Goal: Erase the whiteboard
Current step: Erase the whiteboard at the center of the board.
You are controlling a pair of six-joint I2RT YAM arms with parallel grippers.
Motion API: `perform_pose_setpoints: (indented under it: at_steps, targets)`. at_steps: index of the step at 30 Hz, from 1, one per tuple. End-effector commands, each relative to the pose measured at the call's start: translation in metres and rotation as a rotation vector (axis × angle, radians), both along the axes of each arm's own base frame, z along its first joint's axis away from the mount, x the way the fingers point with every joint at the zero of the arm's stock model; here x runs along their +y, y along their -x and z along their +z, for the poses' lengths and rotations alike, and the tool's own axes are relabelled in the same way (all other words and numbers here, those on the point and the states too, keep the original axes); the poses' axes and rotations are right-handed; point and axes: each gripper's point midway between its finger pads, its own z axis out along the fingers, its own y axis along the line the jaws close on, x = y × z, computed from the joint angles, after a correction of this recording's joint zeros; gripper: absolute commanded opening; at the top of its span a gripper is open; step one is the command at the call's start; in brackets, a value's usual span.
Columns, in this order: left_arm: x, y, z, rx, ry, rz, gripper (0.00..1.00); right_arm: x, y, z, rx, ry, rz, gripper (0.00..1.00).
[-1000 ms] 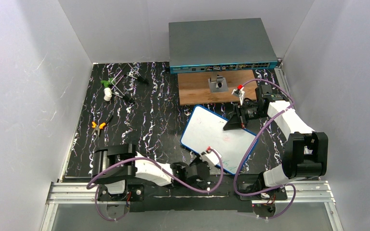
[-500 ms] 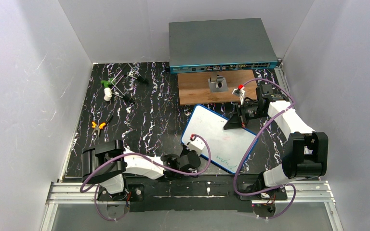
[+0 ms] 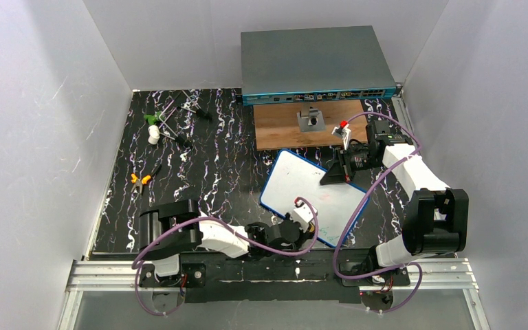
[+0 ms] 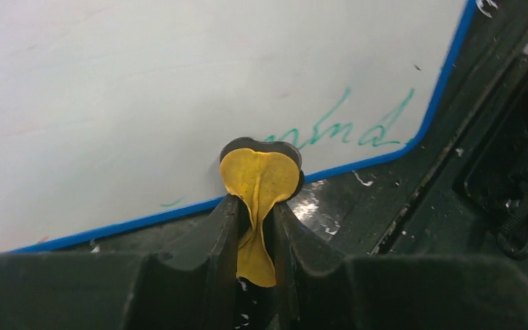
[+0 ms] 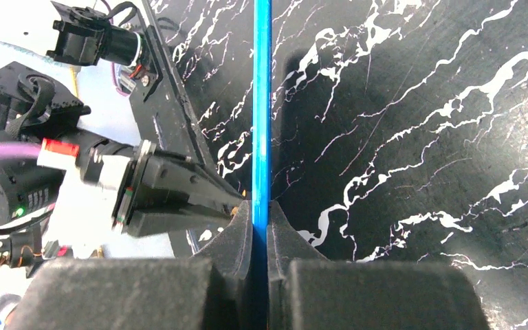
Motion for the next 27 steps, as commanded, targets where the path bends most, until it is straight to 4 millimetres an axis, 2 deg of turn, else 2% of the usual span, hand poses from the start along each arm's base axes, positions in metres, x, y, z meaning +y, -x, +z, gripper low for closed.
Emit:
perform_pose_setpoints:
  at_steps: [1, 4, 6, 7, 9, 11, 14, 19, 24, 27]
  targets:
    - [0.061, -0.04, -0.012, 0.022, 0.001, 0.314, 0.0, 0.011, 0.013, 0.029, 0.068, -0.134, 0.015, 0.01]
    - [0.116, -0.063, -0.019, 0.043, -0.009, 0.559, 0.0, 0.011, 0.013, 0.029, 0.068, -0.135, 0.015, 0.01]
    - [0.142, -0.07, -0.023, 0.044, -0.017, 0.662, 0.0, 0.012, 0.013, 0.029, 0.069, -0.137, 0.016, 0.01]
    - [0.15, -0.07, -0.025, 0.047, -0.022, 0.692, 0.0, 0.012, 0.013, 0.029, 0.069, -0.138, 0.016, 0.01]
    - [0.151, -0.07, -0.025, 0.059, -0.001, 0.693, 0.0, 0.012, 0.013, 0.029, 0.07, -0.14, 0.016, 0.01]
    - [0.136, -0.07, -0.021, 0.066, 0.039, 0.639, 0.0, 0.012, 0.013, 0.029, 0.072, -0.14, 0.015, 0.01]
    - [0.099, -0.065, -0.007, 0.078, 0.115, 0.493, 0.0, 0.012, 0.013, 0.029, 0.074, -0.143, 0.012, 0.01]
    - [0.026, -0.034, 0.011, 0.091, 0.161, 0.234, 0.0, 0.012, 0.012, 0.029, 0.079, -0.15, 0.009, 0.01]
    - [-0.03, 0.003, 0.001, 0.175, 0.084, 0.061, 0.0, 0.011, 0.012, 0.03, 0.083, -0.158, 0.004, 0.01]
    - [-0.036, 0.013, -0.011, 0.249, 0.058, 0.053, 0.0, 0.01, 0.011, 0.032, 0.081, -0.166, 0.0, 0.01]
